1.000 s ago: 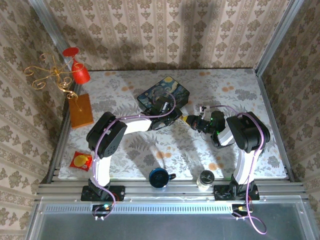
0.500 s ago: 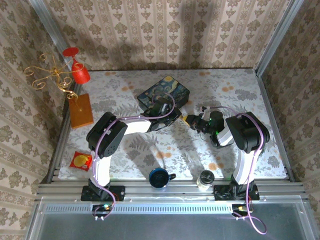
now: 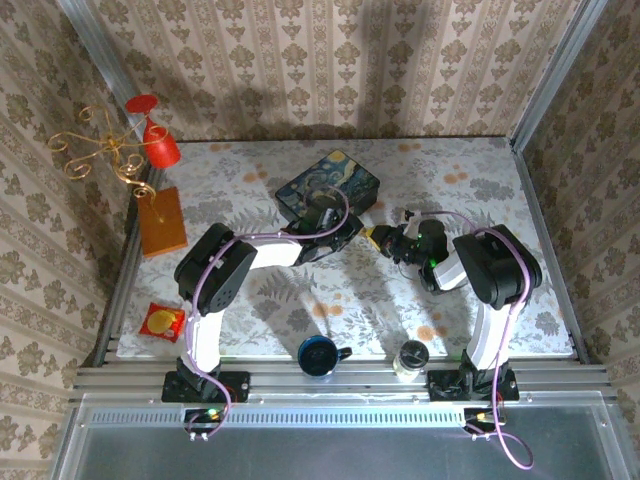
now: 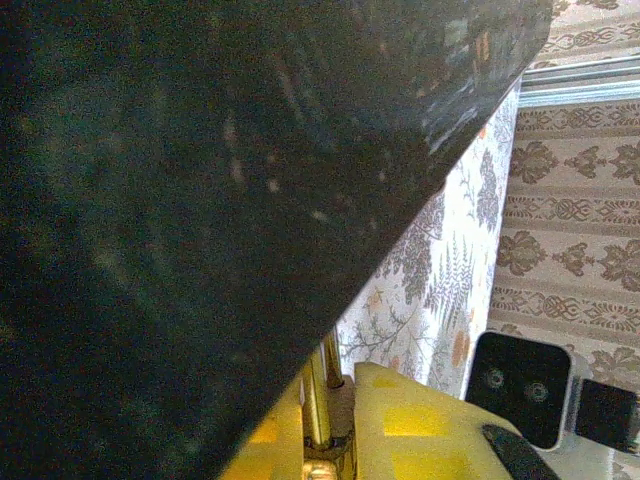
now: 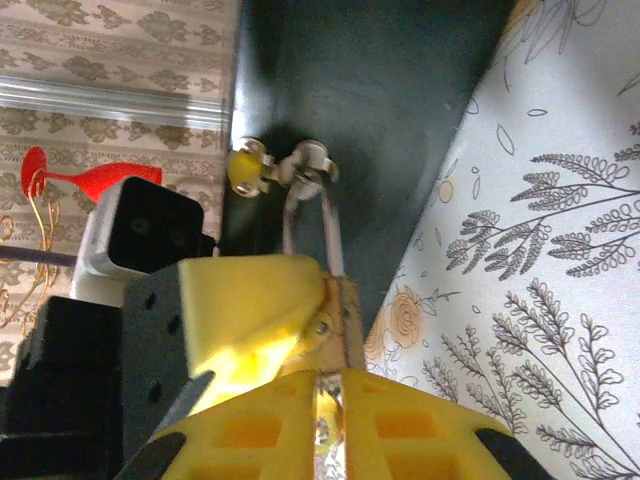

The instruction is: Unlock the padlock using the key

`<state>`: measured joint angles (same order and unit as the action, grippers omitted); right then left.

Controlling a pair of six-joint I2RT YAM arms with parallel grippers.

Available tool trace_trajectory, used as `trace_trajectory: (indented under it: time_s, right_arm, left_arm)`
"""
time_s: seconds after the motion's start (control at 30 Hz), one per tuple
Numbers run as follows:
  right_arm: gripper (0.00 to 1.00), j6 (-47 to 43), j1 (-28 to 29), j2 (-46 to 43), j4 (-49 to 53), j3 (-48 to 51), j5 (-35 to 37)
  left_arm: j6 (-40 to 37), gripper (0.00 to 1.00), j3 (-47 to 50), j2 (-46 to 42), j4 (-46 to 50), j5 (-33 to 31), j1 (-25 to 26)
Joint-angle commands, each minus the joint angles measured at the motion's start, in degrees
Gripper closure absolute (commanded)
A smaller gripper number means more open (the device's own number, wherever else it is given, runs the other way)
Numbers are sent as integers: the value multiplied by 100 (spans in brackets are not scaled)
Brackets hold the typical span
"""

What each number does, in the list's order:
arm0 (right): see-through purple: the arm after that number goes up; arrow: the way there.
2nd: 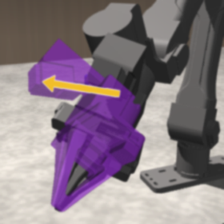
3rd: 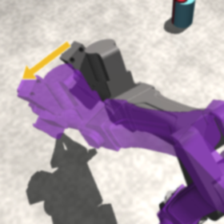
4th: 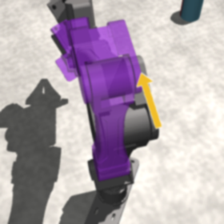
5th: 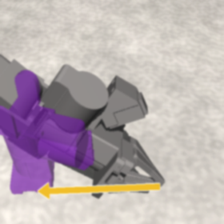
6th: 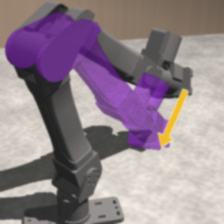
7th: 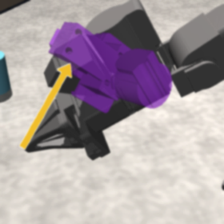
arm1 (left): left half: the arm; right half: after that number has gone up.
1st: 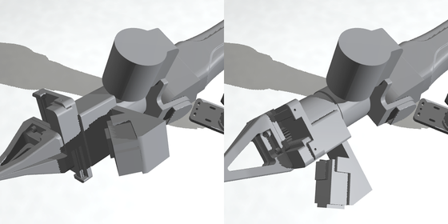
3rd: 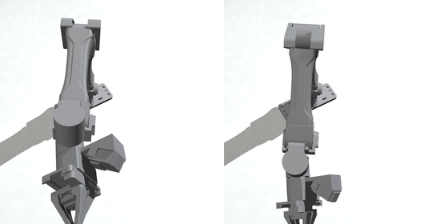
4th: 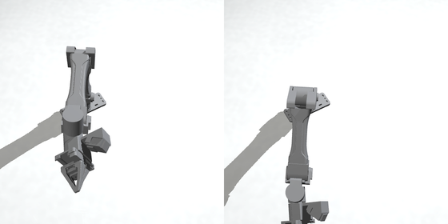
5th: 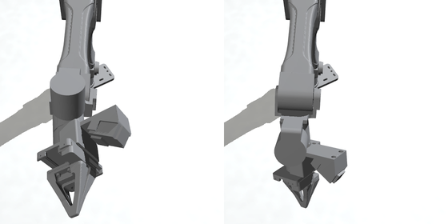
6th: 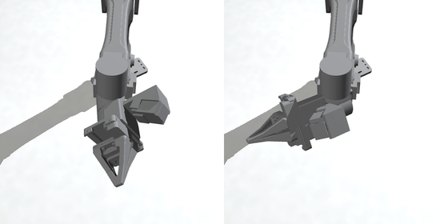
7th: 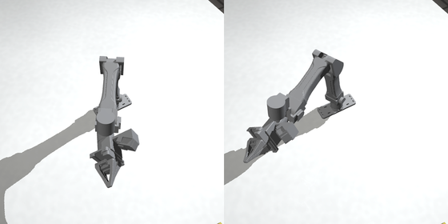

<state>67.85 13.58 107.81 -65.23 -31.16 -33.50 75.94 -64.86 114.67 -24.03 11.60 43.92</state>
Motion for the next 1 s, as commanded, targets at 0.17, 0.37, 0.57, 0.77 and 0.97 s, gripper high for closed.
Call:
trace_trajectory:
  time_s: [0.17,0.37,0.57,0.77,0.97]
  right_arm:
    - [69,-1172,34,-1284,1733,-36,627]
    - [70,-2506,116,-2401,3513,-6,1219]
    - [74,-4958,1187,-3254,5971,-660,3181]
    - [73,-5820,1590,-3113,6463,-1024,3893]
    - [72,-6484,1904,-2609,6265,-1149,4318]
  left_arm:
    - [16,99,142,-88,-227,115,89]
    - [61,100,123,-68,-208,97,77]
    - [96,100,137,-129,-139,121,86]
    - [70,100,44,-182,-8,157,101]
    - [46,100,3,-191,112,216,97]
